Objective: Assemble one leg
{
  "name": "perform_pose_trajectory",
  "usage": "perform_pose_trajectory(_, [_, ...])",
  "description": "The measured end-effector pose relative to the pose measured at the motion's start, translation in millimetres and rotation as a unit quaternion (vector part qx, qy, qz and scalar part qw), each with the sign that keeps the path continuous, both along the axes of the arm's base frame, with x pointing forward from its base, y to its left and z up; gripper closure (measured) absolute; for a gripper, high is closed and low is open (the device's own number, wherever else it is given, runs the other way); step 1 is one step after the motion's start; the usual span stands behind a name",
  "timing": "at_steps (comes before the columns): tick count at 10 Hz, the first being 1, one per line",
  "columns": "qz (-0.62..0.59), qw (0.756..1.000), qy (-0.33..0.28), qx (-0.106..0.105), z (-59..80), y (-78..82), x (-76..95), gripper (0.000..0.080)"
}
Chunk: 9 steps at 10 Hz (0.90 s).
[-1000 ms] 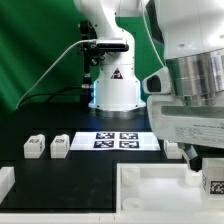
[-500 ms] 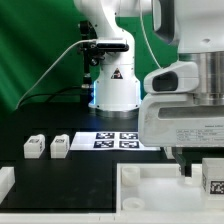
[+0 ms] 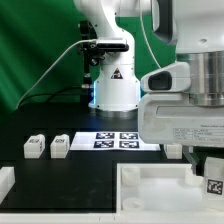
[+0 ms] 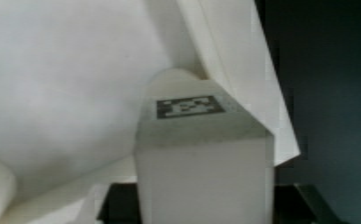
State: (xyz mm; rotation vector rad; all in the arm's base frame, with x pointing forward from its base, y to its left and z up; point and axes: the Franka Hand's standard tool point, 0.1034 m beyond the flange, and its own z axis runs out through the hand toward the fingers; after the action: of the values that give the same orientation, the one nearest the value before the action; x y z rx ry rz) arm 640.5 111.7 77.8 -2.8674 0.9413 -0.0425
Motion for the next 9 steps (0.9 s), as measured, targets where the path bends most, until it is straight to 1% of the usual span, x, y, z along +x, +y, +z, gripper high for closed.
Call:
perform_pose_trajectory(1, [-0.091,0.996,0.011,0.013,-1.2,-0.4,-2.5,0.0498])
perform_pose_trajectory(2, [-0.204,0.978,0.020,0.026,-1.7,-1.3,-4.9,0.0498])
perform_pose_trajectory(3, [-0.304,0.951,0.030,0.042,-2.3,-2.1,-6.7,0.0498])
perform_pose_trajectory(4, [-0.408,0.910,0.039,0.064,-2.3,-1.7,-9.0,0.0498])
perform_pose_trajectory(6, [-0.532,0.839,0.056,0.103,-2.0,-0.9,-10.8,0.0498])
perform_pose_trajectory(7, [-0.540,0.833,0.058,0.104,-2.3,-0.4,-11.3,0.0498])
perform_pose_trajectory(8, [-0.534,0.837,0.058,0.103,-3.4,-0.3,-11.8,0.0400])
perform_pose_trajectory(9, [-0.504,0.856,0.053,0.100,-3.7,-0.3,-12.1,0.0400])
